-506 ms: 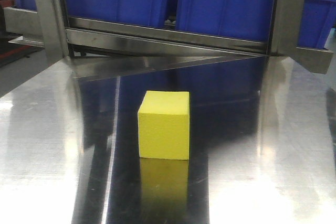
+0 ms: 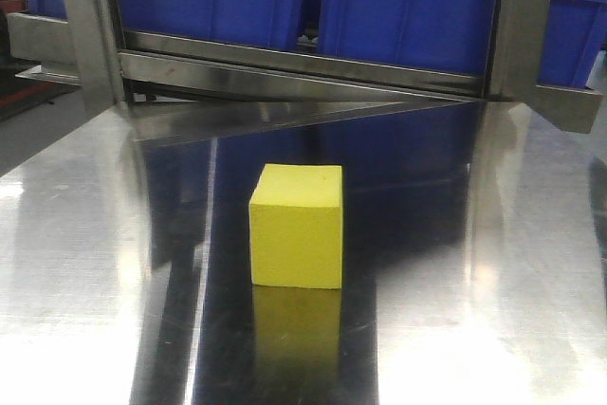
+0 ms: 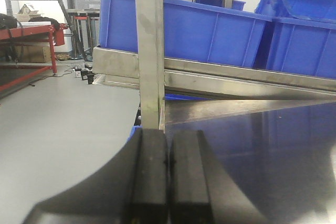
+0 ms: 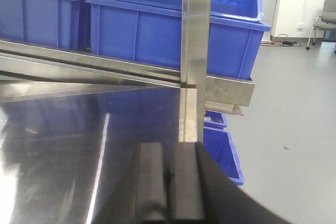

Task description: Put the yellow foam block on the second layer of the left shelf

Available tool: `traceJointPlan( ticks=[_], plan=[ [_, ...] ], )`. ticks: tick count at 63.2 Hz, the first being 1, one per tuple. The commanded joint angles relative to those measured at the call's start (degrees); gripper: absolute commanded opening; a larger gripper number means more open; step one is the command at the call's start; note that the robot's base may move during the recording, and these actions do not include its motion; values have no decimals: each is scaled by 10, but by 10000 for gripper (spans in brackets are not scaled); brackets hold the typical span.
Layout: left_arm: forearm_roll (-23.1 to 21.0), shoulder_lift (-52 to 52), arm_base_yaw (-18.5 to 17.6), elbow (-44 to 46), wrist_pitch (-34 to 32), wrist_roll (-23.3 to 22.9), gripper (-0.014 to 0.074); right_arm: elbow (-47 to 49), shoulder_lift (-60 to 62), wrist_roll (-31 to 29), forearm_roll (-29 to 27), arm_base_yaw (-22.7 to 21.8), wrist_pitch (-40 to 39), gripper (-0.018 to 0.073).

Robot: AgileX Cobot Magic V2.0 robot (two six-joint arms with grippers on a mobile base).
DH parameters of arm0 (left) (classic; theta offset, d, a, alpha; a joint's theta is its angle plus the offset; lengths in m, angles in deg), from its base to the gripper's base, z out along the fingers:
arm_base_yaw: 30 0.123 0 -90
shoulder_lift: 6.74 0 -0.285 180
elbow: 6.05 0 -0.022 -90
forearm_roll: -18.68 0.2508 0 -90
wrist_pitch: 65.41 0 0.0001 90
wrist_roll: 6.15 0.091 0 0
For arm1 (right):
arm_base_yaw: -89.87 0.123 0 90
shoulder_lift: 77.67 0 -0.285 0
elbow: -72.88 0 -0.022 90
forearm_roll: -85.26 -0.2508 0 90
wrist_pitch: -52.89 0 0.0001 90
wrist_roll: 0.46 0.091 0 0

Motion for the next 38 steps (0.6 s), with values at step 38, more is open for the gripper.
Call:
traceJointPlan(
  ticks=[38],
  plan=[
    [-3, -10, 0, -15, -46, -2, 124, 131, -45, -71, 42, 2, 51, 43]
  ],
)
